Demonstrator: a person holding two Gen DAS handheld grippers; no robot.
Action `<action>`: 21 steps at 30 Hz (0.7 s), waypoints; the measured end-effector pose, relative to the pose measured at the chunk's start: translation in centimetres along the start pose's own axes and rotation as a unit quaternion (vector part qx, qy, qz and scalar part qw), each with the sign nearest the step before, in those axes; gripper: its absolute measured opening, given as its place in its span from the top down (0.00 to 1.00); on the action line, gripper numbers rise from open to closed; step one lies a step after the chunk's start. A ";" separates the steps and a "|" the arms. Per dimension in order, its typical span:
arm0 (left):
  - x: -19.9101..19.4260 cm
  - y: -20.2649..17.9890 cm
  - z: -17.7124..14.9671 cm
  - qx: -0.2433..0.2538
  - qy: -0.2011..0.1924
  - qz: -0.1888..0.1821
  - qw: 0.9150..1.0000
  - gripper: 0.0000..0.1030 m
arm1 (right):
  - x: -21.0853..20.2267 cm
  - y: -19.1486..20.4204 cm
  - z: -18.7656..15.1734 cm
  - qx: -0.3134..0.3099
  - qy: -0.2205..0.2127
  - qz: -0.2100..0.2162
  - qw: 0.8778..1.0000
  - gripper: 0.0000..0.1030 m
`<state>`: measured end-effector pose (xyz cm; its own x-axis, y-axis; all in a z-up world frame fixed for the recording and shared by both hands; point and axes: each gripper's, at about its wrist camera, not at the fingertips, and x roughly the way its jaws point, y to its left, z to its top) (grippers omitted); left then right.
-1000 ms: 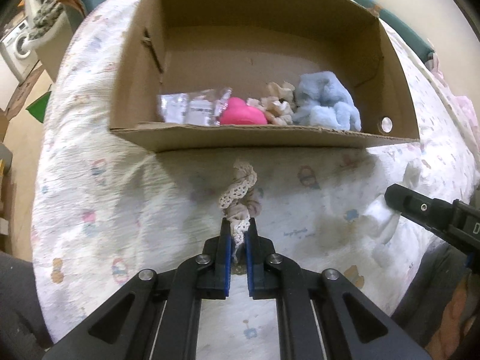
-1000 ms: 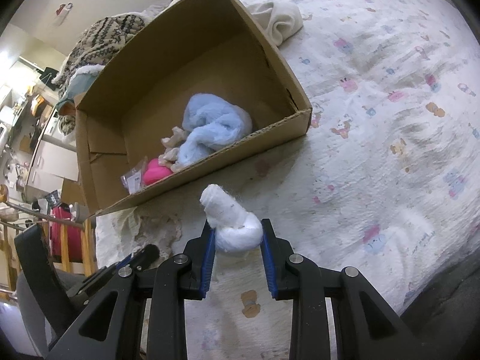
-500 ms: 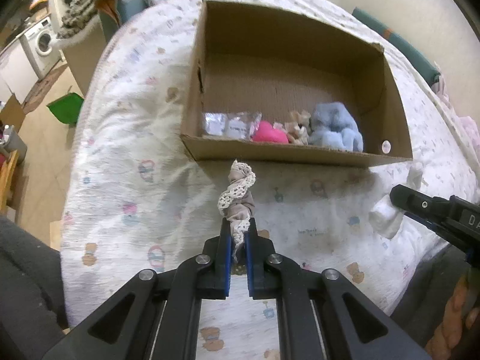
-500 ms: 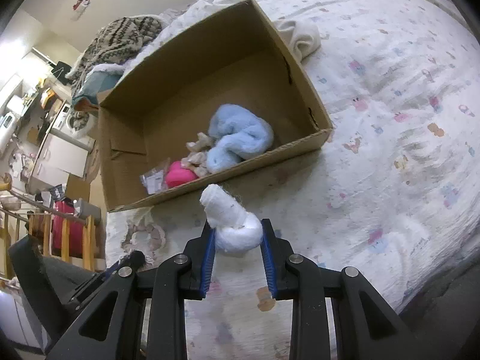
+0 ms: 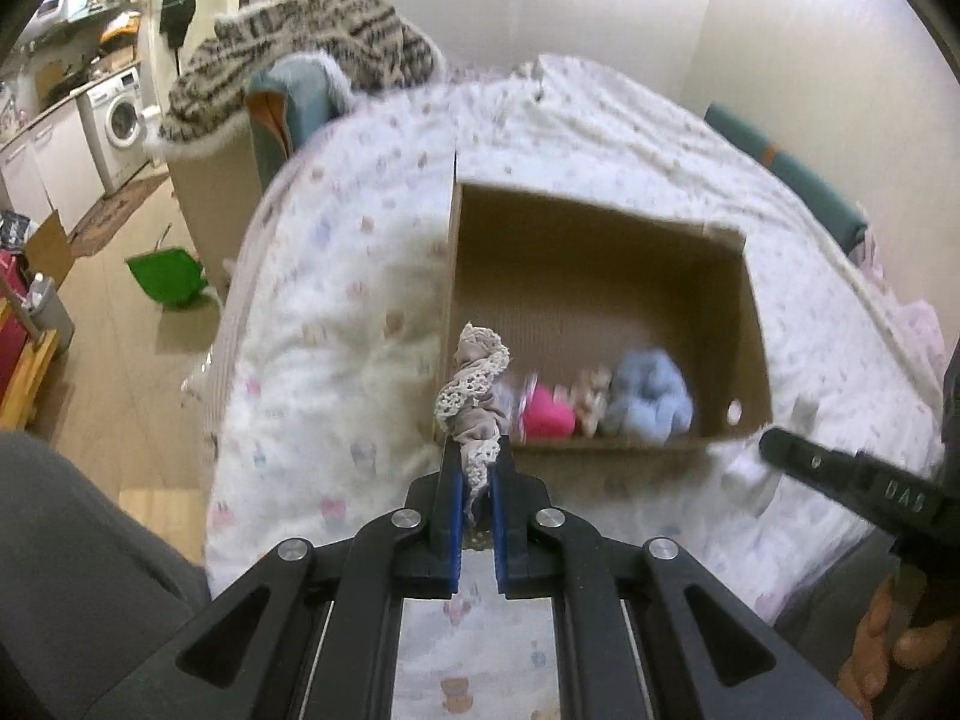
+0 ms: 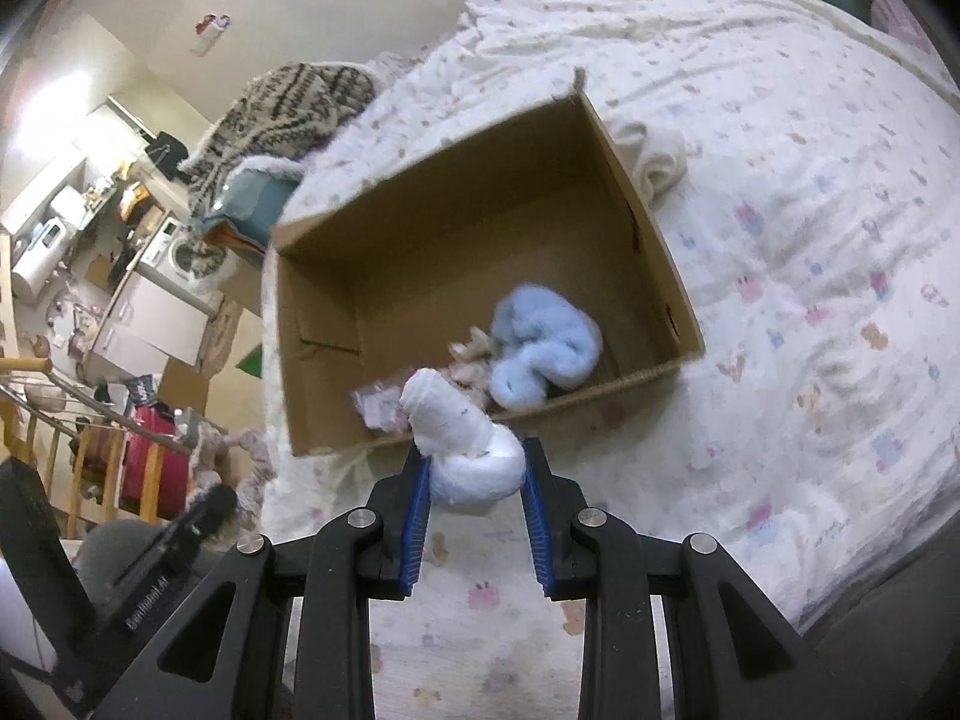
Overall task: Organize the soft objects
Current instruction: 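Carry the lace scrunchie and white sock into the box and open both tools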
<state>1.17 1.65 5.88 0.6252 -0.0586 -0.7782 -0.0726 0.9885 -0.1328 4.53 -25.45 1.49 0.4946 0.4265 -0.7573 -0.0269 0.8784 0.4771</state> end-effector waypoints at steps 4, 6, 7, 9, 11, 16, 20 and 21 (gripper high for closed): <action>-0.9 -0.4 2.4 0.007 -0.023 -0.008 1.000 0.93 | -0.8 0.4 1.1 -0.013 -0.012 0.004 1.000 0.70; -1.0 -0.7 3.3 0.012 -0.031 -0.010 0.999 0.93 | -0.9 0.5 1.9 -0.017 -0.017 0.004 1.000 0.70; -1.0 -0.9 3.8 0.015 -0.034 -0.013 0.999 0.93 | -0.9 0.5 2.2 -0.017 -0.019 0.005 1.000 0.70; -0.7 -1.3 4.7 0.022 -0.036 -0.020 0.999 0.93 | -1.0 0.4 3.0 -0.018 -0.024 0.007 1.000 0.70; -0.4 -1.7 5.2 0.028 -0.036 -0.027 0.999 0.93 | -0.9 0.4 3.8 -0.021 -0.027 0.005 0.999 0.70; 1.9 -2.2 6.5 0.036 -0.018 -0.042 0.998 0.93 | -0.2 -0.2 5.6 -0.026 -0.032 -0.001 0.999 0.70; 4.0 -2.9 6.7 0.052 -0.004 -0.041 0.998 0.93 | 1.3 -1.0 6.5 -0.023 -0.023 -0.007 0.999 0.70; 4.5 -2.9 6.6 0.053 0.000 -0.040 0.998 0.93 | 1.8 -1.2 6.7 -0.021 -0.019 -0.009 1.000 0.70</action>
<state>9.26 -0.56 6.82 0.6264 -0.1386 -0.7671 0.0610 0.9898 -0.1290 11.22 -27.19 2.55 0.5275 0.4036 -0.7475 -0.0549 0.8943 0.4441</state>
